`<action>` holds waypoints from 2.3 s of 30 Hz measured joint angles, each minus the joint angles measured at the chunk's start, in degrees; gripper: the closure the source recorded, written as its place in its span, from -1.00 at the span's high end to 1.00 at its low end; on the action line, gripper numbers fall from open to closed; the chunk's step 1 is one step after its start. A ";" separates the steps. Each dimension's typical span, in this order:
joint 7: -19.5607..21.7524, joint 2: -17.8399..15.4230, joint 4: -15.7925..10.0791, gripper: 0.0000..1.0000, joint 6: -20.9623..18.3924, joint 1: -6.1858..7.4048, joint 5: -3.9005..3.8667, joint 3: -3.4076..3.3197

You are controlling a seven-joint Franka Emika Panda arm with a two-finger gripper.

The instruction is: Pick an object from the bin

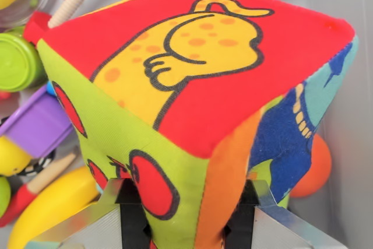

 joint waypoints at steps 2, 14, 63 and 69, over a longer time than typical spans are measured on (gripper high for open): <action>0.00 -0.81 0.23 -1.00 -1.02 0.00 0.00 0.00; 0.00 -4.88 2.22 -1.00 -7.04 0.00 -0.03 -0.02; 0.00 -11.64 14.08 -1.00 -25.67 0.00 -0.12 -0.03; 0.00 -11.61 14.05 -1.00 -25.69 0.00 -0.12 -0.03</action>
